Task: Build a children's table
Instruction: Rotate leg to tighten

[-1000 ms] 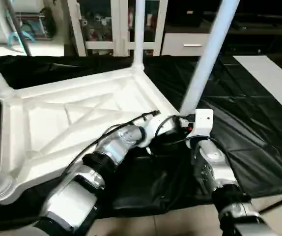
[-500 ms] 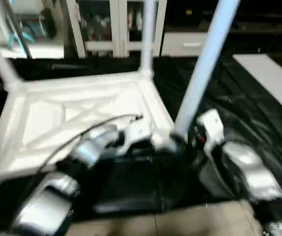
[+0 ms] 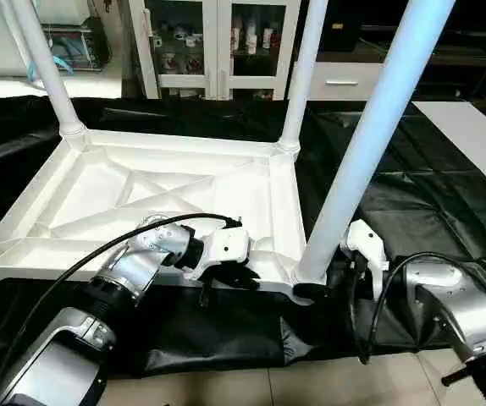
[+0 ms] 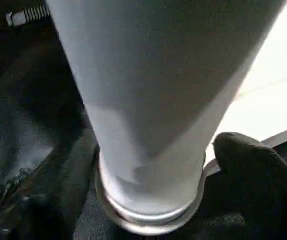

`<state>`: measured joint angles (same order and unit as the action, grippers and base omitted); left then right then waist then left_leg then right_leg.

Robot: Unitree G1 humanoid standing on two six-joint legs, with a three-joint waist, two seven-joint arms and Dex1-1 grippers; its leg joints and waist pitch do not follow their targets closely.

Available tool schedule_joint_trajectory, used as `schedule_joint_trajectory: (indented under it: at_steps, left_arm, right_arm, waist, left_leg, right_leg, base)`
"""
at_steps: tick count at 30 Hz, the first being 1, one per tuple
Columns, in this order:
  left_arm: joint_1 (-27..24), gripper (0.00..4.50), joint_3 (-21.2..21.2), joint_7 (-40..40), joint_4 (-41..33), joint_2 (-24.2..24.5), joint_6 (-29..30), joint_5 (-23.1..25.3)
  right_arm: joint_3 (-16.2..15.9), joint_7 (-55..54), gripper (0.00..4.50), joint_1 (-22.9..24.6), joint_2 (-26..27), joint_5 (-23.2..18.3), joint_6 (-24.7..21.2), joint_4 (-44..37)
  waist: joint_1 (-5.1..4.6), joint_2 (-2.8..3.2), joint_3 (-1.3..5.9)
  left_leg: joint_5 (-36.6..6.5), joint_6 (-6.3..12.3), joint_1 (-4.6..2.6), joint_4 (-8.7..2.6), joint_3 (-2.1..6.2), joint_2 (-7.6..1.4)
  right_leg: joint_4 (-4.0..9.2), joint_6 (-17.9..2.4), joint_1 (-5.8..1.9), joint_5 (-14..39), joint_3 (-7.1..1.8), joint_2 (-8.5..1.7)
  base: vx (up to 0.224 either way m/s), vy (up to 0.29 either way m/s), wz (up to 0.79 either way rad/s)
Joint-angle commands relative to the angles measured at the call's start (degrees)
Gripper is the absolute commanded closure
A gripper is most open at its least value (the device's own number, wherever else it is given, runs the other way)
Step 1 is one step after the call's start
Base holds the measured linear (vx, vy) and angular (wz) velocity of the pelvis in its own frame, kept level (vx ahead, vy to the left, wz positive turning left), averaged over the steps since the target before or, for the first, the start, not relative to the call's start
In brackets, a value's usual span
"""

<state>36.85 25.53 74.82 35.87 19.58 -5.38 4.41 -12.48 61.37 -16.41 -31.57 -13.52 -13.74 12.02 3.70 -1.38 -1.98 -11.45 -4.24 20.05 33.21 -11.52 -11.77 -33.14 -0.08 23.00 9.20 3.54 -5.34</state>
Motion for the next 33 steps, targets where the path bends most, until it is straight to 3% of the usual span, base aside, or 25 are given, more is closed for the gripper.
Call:
schedule_joint_trajectory:
  at_steps: [1, 11, 16, 19, 22, 23, 27, 29, 30, 31, 32, 33]
  left_arm:
    - [-1.38, 4.5, 5.05, 2.85, 1.05, -0.4, 0.53, 3.47]
    - [-2.02, 4.5, 5.19, 3.4, 0.61, 0.16, 1.06, 3.73]
    - [-2.22, 4.5, 5.31, 3.78, 0.22, 0.39, 1.59, 3.69]
    - [-2.05, 4.5, 4.83, 1.41, 0.66, -0.21, 2.15, 4.16]
    - [-0.79, 4.5, 2.14, -6.86, 3.54, -3.67, 4.81, 4.22]
    - [-0.32, 4.5, 1.41, -9.35, 4.56, -4.75, 5.23, 4.31]
    - [1.95, 4.5, -1.25, -19.06, 9.22, -8.83, 8.32, 4.48]
    - [3.88, 4.5, -3.5, -27.44, 13.16, -11.55, 10.38, 4.51]
    - [5.2, 4.5, -5.24, -33.5, 15.65, -13.21, 11.47, 4.76]
    - [5.2, 4.5, -5.24, -33.5, 15.65, -13.21, 11.47, 4.76]
    - [6.79, 4.5, -6.68, -40.17, 18.2, -14.77, 11.51, 5.64]
    - [8.29, 4.5, -8.13, -46.47, 20.25, -16.13, 10.57, 6.16]
  right_arm:
    - [-0.71, 0.86, 0.84, -0.94, -0.01, 0.77, -0.2, 0.24]
    - [-0.18, 2.63, 1.67, -1.47, 0.01, 0.05, 0.0, 1.27]
    - [0.04, 2.91, 1.79, -1.0, 0.19, -0.12, -0.36, 1.38]
    - [1.54, -3.39, 1.81, -1.67, 2.46, 1.55, -0.61, 4.26]
    - [4.83, -15.36, 1.81, -3.5, 7.7, 2.96, -1.29, 9.04]
    - [5.84, -18.83, 1.81, -4.03, 9.41, 3.08, -1.63, 10.32]
    - [8.77, -31.75, 1.82, -5.93, 15.25, 4.32, -1.08, 14.46]
    - [9.58, -40.31, 1.82, -6.75, 18.5, 6.73, 0.32, 16.44]
    - [10.78, -45.61, 1.82, -7.35, 21.03, 7.25, 1.39, 17.87]
    - [10.78, -45.61, 1.82, -7.35, 21.03, 7.25, 1.39, 17.87]
    - [12.0, -51.2, 1.82, -8.24, 23.88, 7.66, 2.73, 19.72]
    - [13.3, -56.07, 1.83, -9.28, 26.73, 7.53, 4.22, 21.75]
  waist:
    - [-0.06, -0.53, 2.71]
    - [-0.01, -0.6, 2.83]
    - [0.04, -0.53, 2.91]
    - [-0.15, -0.35, 2.82]
    - [-0.78, -0.35, 2.35]
    - [-1.28, -0.34, 2.36]
    - [-2.5, -0.51, 2.3]
    - [-2.86, -0.35, 2.29]
    - [-2.91, -0.57, 2.33]
    - [-3.16, -0.55, 2.36]
    - [-3.09, -0.55, 2.42]
    - [-3.22, -0.38, 2.4]
  left_leg:
    - [-13.43, 2.38, -0.36, -4.13, 0.66, -1.9]
    - [-12.82, 2.52, -0.37, -4.07, 0.71, -1.93]
    - [-11.99, 2.74, -0.39, -3.97, 0.67, -1.93]
    - [-12.26, 2.39, -0.29, -4.03, 0.64, -1.82]
    - [-17.31, 0.62, -0.51, -4.44, 0.8, -1.74]
    - [-20.44, -1.11, -0.73, -4.46, 1.26, -1.54]
    - [-23.91, -1.81, -0.41, -4.59, 2.03, -1.29]
    - [-24.97, -1.9, -0.63, -4.4, 2.11, -1.07]
    - [-25.29, -1.81, -0.73, -4.4, 2.19, -1.04]
    - [-25.16, -1.5, -0.78, -4.31, 2.13, -0.9]
    - [-24.77, -1.26, -0.79, -4.32, 2.15, -0.94]
    - [-24.44, -0.65, -1.02, -4.28, 1.91, -0.87]
  right_leg:
    - [3.35, -12.22, -2.14, 14.25, -2.27, -2.96]
    - [3.22, -12.31, -2.23, 13.95, -2.21, -2.95]
    - [3.07, -12.77, -2.3, 12.77, -2.2, -2.95]
    - [3.16, -12.88, -2.22, 12.97, -2.18, -2.89]
    - [4.01, -11.04, -1.76, 20.52, -2.01, -2.83]
    - [4.72, -8.89, -1.58, 27.14, -1.77, -3.03]
    - [5.46, -5.76, -1.56, 32.27, -1.15, -2.96]
    - [5.87, -4.73, -0.98, 33.84, -1.0, -2.89]
    - [6.0, -4.56, -1.02, 34.27, -0.88, -2.91]
    - [6.17, -4.49, -0.93, 34.23, -0.83, -2.92]
    - [6.25, -4.56, -0.97, 33.92, -0.81, -2.95]
    - [6.42, -5.01, -0.49, 32.74, -0.91, -2.81]
  base:
    - [0.0, 0.0, 0.0]
    - [0.0, 0.0, 0.0]
    - [0.0, 0.0, 0.0]
    - [0.0, 0.0, 0.0]
    - [0.0, 0.0, 0.0]
    - [-0.051, 0.005, -0.03]
    - [-0.055, 0.015, -0.07]
    - [0.0, 0.0, 0.0]
    - [0.0, 0.0, 0.0]
    - [0.0, 0.0, 0.0]
    - [0.0, 0.0, 0.0]
    - [0.0, 0.0, 0.0]
